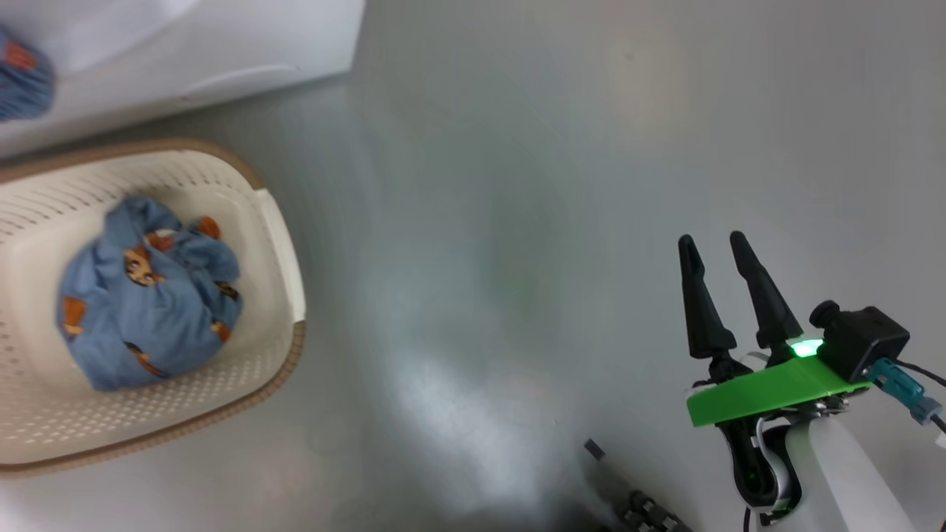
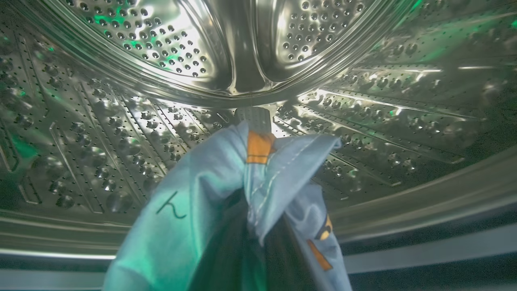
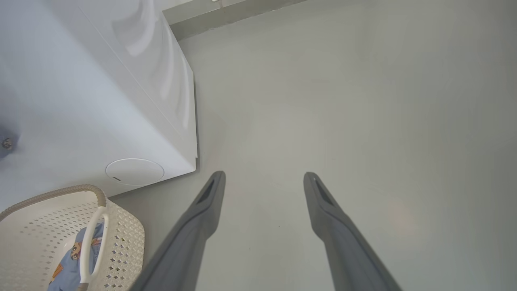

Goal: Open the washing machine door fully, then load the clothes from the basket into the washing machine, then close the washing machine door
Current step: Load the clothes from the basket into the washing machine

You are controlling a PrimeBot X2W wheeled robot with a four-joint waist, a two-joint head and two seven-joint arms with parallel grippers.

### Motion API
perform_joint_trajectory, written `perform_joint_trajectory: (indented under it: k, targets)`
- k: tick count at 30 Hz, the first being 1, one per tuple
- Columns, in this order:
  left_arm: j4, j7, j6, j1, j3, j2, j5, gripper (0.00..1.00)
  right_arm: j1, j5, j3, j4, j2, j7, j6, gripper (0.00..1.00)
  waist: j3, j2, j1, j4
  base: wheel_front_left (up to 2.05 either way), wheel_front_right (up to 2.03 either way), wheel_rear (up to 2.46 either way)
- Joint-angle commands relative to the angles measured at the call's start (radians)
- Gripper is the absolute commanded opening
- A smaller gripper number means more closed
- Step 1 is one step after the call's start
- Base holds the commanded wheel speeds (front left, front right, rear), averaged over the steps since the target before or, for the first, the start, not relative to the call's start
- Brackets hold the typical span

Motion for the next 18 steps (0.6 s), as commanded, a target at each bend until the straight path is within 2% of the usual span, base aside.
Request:
perform_joint_trajectory:
  k: [1,5,8,12,18]
  targets:
    - [-0.042,0.019,0.009,-0.043,0.019,0.069,0.004,0.00,0.002,0.012,0.027,-0.013,-0.011,-0.012,0.004,1.00,0.081,0.0000,-0.0002,-0.051,0.00,0.00,0.00]
    - [-0.068,0.050,0.017,-0.102,0.020,0.110,0.017,0.00,-0.010,0.033,0.035,-0.019,-0.011,-0.013,0.004,1.00,0.111,0.0000,-0.0002,-0.069,0.00,0.00,0.00]
    - [-0.098,0.000,0.021,-0.138,0.024,0.131,0.035,0.00,-0.016,0.044,0.041,-0.022,-0.011,-0.013,0.004,1.00,0.125,0.0000,-0.0002,-0.077,0.00,0.00,0.00]
    - [-0.119,-0.152,0.013,-0.199,0.015,0.167,0.087,0.00,-0.026,0.062,0.050,-0.021,-0.011,-0.013,0.004,1.00,0.142,0.0000,-0.0002,-0.088,0.00,0.00,0.00]
    - [-0.075,-0.387,0.013,-0.255,0.012,0.176,0.129,0.00,-0.039,0.071,0.050,-0.026,-0.011,-0.013,0.004,1.00,0.152,0.0000,-0.0002,-0.088,0.00,0.00,0.00]
